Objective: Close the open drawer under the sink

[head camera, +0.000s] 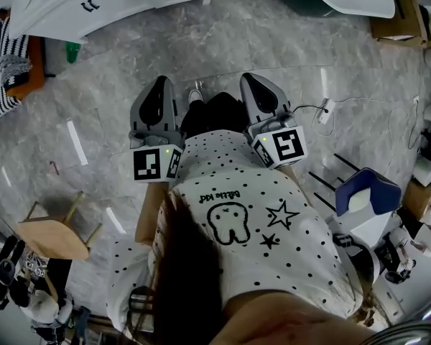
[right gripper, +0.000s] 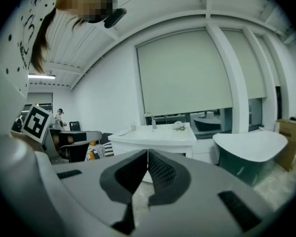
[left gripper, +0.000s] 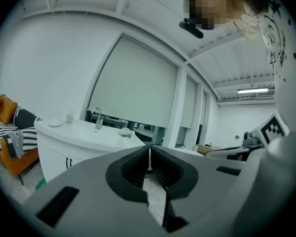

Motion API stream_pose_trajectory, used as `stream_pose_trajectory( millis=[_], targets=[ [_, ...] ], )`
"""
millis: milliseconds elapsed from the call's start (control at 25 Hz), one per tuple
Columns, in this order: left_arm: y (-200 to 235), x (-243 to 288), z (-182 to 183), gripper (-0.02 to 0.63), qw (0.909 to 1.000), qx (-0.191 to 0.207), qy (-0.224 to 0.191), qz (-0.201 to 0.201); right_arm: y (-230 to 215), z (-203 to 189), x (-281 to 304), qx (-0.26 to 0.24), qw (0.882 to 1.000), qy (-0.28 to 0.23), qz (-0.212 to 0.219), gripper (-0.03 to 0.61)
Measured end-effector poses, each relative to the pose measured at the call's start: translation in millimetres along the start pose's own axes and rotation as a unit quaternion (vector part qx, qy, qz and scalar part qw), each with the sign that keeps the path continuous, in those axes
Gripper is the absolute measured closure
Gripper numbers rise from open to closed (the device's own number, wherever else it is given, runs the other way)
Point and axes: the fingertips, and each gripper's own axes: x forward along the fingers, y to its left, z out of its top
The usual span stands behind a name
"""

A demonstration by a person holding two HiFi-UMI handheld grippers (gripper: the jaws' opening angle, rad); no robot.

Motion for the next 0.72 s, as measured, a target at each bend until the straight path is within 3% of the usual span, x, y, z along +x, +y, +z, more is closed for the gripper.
stream_pose_trajectory(
  millis=[160, 360, 720],
  targets=[
    [15, 28, -3, 0.598, 0.9997, -0.015, 0.009, 0.016, -25, 2, 27, 0.007, 1.000, 0.009, -0.012, 0.565],
    [30, 68, -6, 0.597, 0.9992, -0.026, 0.015, 0.026, -47, 7, 71, 0.003, 1.000, 0.021, 0.006, 0.566],
    [51, 177, 23, 0.598, 0.9952, -0.029, -0.021, 0.091, -134, 57, 161, -0.021, 0.999, 0.007, 0.050, 0.565]
  ],
)
